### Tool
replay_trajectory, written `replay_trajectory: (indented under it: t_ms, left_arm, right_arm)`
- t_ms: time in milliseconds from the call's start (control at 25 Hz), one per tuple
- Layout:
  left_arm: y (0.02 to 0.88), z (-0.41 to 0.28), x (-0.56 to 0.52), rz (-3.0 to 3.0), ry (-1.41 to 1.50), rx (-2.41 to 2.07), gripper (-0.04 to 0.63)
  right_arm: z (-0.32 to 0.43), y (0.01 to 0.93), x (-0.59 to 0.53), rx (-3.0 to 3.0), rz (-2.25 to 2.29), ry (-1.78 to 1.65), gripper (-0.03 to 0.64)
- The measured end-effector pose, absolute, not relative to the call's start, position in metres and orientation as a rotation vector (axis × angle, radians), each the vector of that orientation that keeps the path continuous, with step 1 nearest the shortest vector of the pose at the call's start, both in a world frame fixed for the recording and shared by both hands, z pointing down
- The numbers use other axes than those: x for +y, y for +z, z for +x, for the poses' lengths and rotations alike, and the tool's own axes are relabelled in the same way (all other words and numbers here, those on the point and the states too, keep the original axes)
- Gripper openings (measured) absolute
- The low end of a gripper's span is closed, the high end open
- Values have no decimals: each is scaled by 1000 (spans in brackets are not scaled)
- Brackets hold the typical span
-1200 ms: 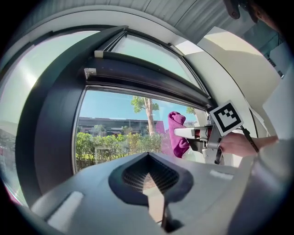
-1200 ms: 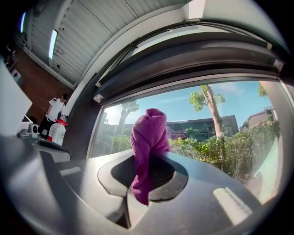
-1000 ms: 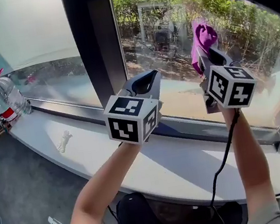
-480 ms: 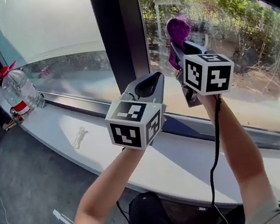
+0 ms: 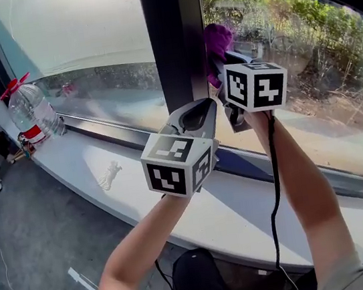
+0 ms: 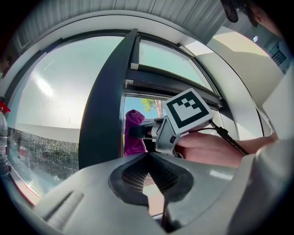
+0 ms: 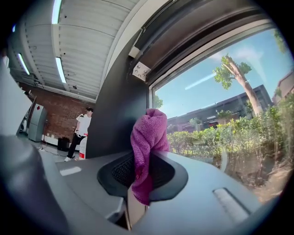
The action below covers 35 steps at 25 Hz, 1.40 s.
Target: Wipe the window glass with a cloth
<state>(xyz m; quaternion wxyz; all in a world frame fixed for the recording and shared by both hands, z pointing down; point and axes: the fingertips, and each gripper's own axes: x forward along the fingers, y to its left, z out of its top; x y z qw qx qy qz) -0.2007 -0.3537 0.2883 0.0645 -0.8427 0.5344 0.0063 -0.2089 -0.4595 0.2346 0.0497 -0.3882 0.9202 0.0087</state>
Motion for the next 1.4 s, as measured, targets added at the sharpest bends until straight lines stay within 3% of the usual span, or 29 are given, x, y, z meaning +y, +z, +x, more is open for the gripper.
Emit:
replay_trajectory:
  t_ms: [200, 400, 800, 1400]
  left_arm:
    - [292, -198, -354, -2556, 3, 1615, 0]
    - [291, -174, -355, -2584, 8, 1566, 0]
    - [301, -73, -352, -2703, -26, 1377, 0]
    - [309, 124, -327, -2885, -1, 1006, 0]
  right_arm:
    - [-209, 237, -447, 2818, -1085, -4, 75]
    - [-161, 232, -418, 2762, -1098, 72, 75]
    - [3, 247, -358, 2654, -1270, 254, 77]
    - [314, 293, -307, 2249, -2056, 196, 77]
